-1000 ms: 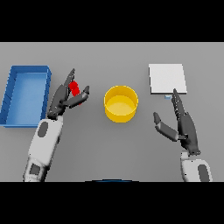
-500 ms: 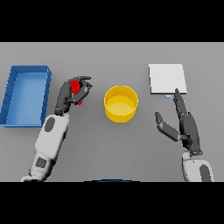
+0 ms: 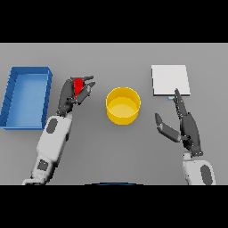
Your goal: Pick up the red beaker and tilt it to pour out 1 green nut into yellow bowl. Pick up the yellow bowl and place it on the metallic measuring scale.
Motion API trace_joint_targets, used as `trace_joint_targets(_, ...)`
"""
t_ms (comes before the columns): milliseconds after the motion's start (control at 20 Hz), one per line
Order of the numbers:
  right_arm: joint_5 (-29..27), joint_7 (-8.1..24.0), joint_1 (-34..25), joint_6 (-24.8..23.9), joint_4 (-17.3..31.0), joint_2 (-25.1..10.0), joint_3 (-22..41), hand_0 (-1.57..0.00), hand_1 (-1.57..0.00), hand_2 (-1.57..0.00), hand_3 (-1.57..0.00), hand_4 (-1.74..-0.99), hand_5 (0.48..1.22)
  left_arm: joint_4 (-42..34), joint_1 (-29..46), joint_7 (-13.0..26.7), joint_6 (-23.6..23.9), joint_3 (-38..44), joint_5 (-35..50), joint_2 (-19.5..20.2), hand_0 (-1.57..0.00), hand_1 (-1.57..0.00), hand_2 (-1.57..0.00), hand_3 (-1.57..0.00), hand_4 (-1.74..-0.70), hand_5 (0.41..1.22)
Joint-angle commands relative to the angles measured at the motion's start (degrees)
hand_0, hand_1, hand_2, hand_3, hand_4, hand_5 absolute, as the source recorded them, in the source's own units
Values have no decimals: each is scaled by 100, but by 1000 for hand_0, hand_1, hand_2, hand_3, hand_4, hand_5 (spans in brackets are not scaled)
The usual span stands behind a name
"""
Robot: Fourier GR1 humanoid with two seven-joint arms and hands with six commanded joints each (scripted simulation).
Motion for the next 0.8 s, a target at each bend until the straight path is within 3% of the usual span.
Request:
trace_joint_targets(0, 26, -33, 25, -16, 10, -36, -21, 1, 1, 1, 1, -1263, 671, -113, -1, 49, 53, -57, -26, 17, -1510, -1511, -1512, -1512, -1679, 1103)
trace_joint_targets(100, 46, -30, -5, -28, 52, 0, 4, 1, 1, 1, 1, -1258, 669, -447, 48, 67, 113, -136, -18, 125, -1532, -1533, -1533, -1533, -1702, 1098)
trace_joint_targets(250, 127, -123, 52, -75, -8, -31, 13, 1, 1, 1, 1, -1245, 673, -870, -30, 471, 213, -476, -289, 262, -1551, -1551, -1552, -1552, -1721, 1101)
trace_joint_targets(450, 361, 40, 131, -157, -162, 12, 155, 1, 1, 1, 1, -1243, 691, -1165, -325, 1168, -224, -1293, -1037, 833, -1563, -1563, -1563, -1563, -1733, 1121)
trace_joint_targets(750, 292, 32, 198, -109, -173, 7, 140, 1, 1, 1, 1, -1248, 711, -1270, -475, 1455, -515, -1806, -1390, 1239, -1564, -1565, -1565, -1565, -1734, 1112)
